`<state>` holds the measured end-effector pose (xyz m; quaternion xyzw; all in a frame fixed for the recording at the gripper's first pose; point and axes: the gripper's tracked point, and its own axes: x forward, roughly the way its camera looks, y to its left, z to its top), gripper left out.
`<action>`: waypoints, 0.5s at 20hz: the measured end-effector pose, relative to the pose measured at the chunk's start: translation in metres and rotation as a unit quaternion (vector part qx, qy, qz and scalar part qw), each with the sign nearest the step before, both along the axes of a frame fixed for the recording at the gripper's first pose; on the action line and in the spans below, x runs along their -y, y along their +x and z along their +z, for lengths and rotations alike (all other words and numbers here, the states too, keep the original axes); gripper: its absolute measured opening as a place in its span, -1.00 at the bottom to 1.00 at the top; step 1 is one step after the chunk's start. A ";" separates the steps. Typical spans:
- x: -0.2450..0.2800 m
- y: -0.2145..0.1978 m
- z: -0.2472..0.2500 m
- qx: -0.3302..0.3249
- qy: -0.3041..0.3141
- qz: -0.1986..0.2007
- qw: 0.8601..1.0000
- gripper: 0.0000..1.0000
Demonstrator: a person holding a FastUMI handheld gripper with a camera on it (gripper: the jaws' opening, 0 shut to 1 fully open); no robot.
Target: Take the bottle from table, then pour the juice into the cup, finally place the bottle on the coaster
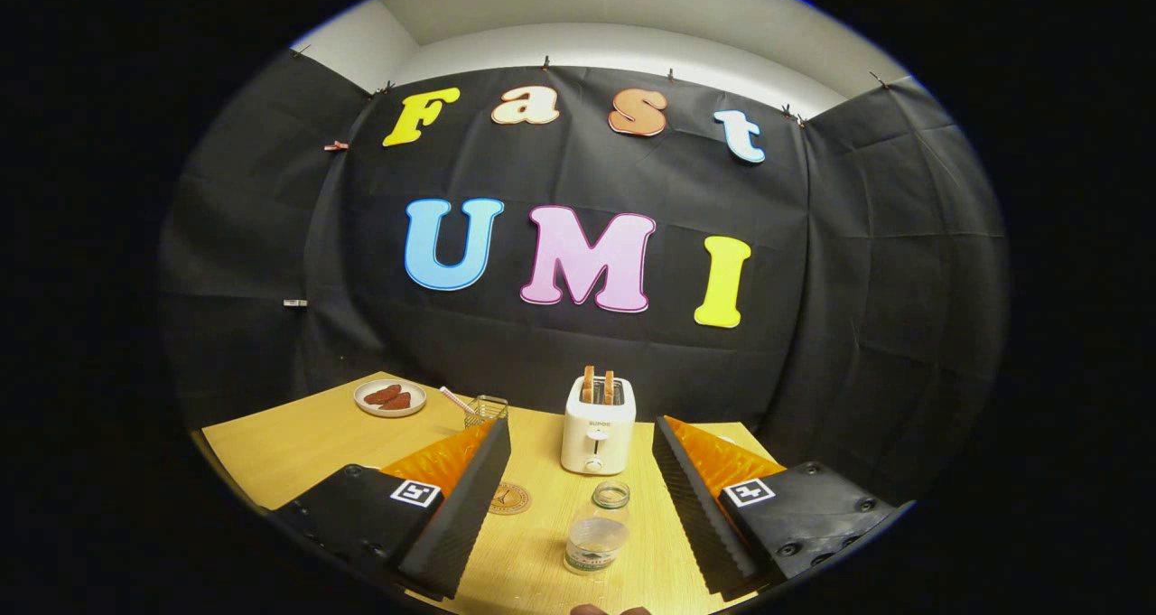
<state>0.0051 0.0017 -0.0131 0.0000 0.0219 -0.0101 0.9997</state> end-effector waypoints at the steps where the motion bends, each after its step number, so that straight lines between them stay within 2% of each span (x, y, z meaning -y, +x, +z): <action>1: 0.002 0.000 -0.003 -0.005 0.001 -0.001 1.000 0.95; 10: 0.015 0.001 -0.027 -0.022 -0.002 -0.003 1.000 0.95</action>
